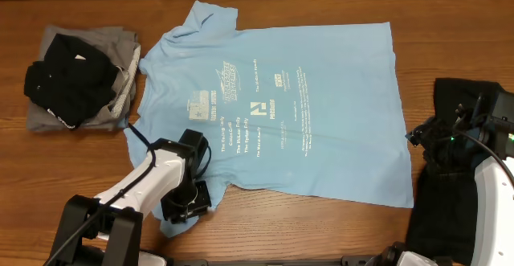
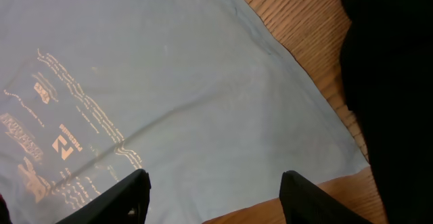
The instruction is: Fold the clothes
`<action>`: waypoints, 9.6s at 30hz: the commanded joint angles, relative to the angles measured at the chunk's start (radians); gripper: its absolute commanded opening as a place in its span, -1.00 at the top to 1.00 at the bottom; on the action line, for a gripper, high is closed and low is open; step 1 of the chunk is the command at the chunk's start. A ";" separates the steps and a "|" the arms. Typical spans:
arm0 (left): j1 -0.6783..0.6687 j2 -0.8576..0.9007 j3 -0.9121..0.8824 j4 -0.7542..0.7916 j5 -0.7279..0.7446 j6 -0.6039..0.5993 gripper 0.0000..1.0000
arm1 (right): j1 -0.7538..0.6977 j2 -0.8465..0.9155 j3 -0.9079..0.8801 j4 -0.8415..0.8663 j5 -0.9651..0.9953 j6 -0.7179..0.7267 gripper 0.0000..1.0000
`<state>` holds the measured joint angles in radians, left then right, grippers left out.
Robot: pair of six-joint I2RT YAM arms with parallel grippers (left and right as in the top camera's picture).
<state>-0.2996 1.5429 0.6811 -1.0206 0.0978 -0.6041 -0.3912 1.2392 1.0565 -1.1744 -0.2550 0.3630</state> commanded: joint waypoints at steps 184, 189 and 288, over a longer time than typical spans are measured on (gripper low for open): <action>0.154 0.370 0.796 0.102 0.087 0.627 0.92 | 0.099 0.291 -0.165 0.502 -0.236 0.040 -0.23; 0.154 0.373 0.811 0.138 0.087 0.627 0.92 | 0.099 0.291 -0.165 0.503 -0.236 0.032 -0.23; 0.425 0.516 0.723 -0.310 -0.123 0.409 -0.27 | 0.088 0.108 -0.165 0.302 -0.097 -0.010 -0.43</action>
<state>0.1188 2.0758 1.4971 -1.3800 -0.0467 -0.1673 -0.2951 1.3319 0.8764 -0.8639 -0.4427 0.3466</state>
